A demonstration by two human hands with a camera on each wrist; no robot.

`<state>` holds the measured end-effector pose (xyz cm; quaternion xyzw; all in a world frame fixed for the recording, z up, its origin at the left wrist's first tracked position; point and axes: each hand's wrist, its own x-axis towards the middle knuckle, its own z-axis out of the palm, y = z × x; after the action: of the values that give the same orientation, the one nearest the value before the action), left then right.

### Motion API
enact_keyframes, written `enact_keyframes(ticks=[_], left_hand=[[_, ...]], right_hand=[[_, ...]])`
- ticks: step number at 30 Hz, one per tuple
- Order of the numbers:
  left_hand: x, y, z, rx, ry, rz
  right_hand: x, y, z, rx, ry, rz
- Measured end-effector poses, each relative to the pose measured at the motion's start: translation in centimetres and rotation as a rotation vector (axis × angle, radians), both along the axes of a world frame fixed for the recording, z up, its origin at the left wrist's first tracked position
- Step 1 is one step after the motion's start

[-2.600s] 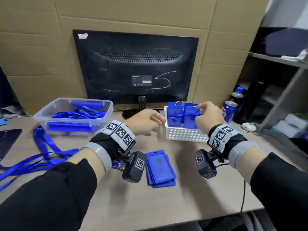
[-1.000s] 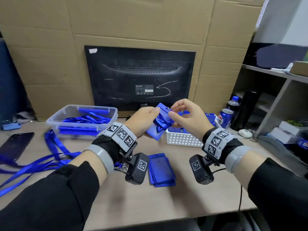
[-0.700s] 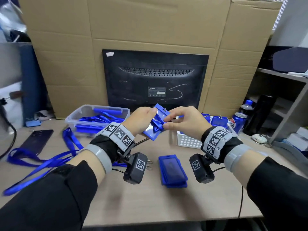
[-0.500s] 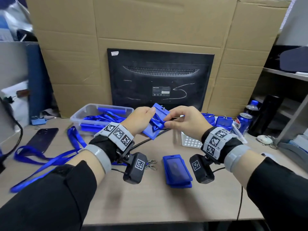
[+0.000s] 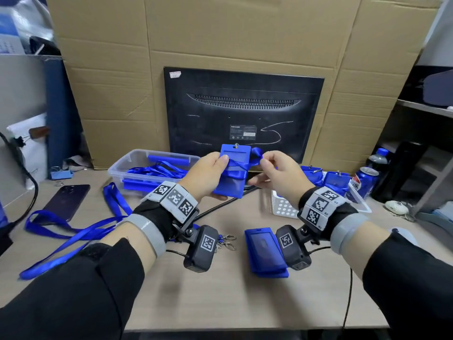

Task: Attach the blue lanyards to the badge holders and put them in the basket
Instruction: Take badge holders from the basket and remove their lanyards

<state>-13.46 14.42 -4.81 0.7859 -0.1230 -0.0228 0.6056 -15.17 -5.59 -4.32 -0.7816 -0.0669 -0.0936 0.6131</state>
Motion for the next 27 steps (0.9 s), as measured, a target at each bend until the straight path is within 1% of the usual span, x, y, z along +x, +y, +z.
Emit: enact_keyframes(ticks=[3,5,7,9,11,12,13,15,17,18,19,20,23,25,27], left_hand=[[-0.3,0.2,-0.1,0.029,-0.026,-0.083],[-0.3,0.3,-0.4,0.05,-0.042,-0.11],[-0.1,0.5,-0.5,0.131,-0.104,-0.113],[0.0,0.5,-0.7,0.216,-0.112,-0.092],[0.2,0.7,-0.9,0.226,-0.069,-0.002],[0.3,0.8,-1.0,0.212,-0.047,0.042],[0.5,1.0,-1.1,0.197,-0.037,0.073],[0.8,1.5,-1.2,0.213,-0.077,0.083],[0.9,1.9,-1.0,0.297,-0.138,0.067],[0.9,2.2,-1.0,0.325,-0.159,0.078],[1.0,2.5,-1.0,0.33,-0.162,0.096],[1.2,2.8,-1.0,0.321,-0.161,0.124],[1.6,3.4,-1.1,0.27,-0.145,0.217],[1.5,3.4,-1.0,0.256,-0.144,0.218],[1.5,3.1,-0.8,0.235,-0.167,0.18]], right_hand=[[-0.3,-0.3,-0.2,0.16,0.07,0.036],[-0.3,-0.4,-0.2,0.317,0.053,0.05],[-0.1,-0.5,0.0,0.484,0.018,0.053],[0.0,-0.5,0.6,0.585,0.0,0.03],[0.3,-0.9,1.3,0.615,0.004,-0.028],[0.5,-1.4,1.6,0.564,0.011,-0.091],[0.9,-1.9,1.7,0.473,0.01,-0.166],[1.3,-3.0,1.5,0.189,-0.023,-0.347],[1.0,-3.9,1.0,-0.117,-0.064,-0.511],[0.8,-4.3,0.6,-0.234,-0.066,-0.577],[0.5,-4.8,0.3,-0.312,-0.054,-0.626],[0.4,-5.3,-0.1,-0.334,-0.055,-0.663],[0.8,-6.3,-1.2,-0.268,-0.097,-0.691],[1.1,-6.1,-1.6,-0.276,-0.068,-0.701],[1.0,-5.4,-1.6,-0.318,-0.035,-0.718]])
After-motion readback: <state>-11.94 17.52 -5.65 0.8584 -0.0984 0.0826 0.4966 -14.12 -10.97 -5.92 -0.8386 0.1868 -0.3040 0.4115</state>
